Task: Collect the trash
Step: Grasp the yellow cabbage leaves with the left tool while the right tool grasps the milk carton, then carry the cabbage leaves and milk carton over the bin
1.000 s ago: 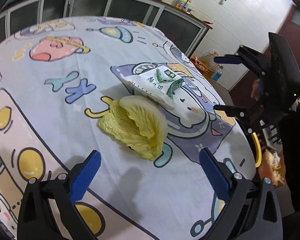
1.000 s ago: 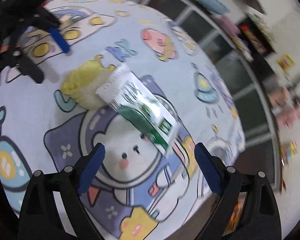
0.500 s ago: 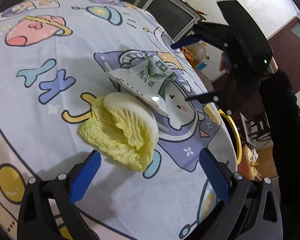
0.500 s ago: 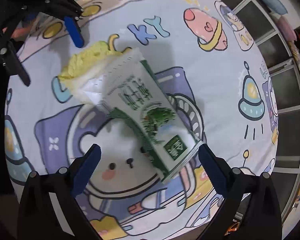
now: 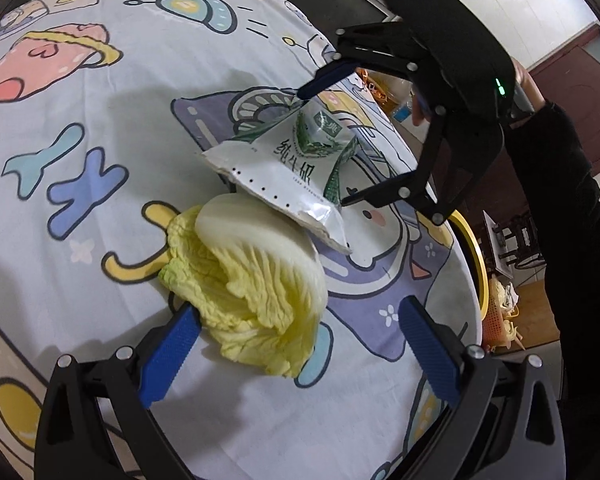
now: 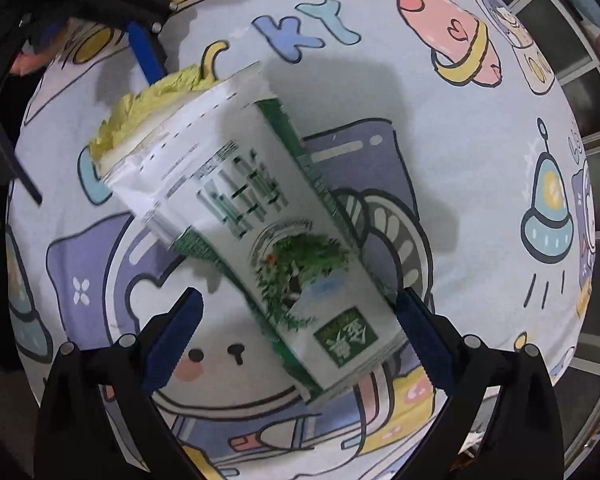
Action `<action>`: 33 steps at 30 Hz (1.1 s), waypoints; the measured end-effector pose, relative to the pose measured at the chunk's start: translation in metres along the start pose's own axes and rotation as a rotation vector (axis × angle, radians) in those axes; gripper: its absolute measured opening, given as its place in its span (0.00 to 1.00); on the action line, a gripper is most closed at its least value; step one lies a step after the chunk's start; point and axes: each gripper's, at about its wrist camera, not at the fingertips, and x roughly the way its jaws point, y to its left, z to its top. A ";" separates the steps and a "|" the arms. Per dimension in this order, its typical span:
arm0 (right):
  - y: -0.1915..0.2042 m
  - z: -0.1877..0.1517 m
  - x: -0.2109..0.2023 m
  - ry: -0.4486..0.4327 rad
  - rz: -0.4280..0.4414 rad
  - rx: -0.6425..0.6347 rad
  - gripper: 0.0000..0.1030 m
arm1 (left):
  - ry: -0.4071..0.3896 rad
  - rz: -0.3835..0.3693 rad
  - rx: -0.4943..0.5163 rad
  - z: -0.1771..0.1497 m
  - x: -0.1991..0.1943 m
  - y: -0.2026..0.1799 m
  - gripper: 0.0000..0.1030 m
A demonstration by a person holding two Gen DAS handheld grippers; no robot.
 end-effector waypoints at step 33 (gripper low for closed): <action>-0.001 -0.034 -0.049 -0.137 -0.072 0.343 0.56 | -0.173 0.065 -0.005 -0.040 -0.075 -0.020 0.13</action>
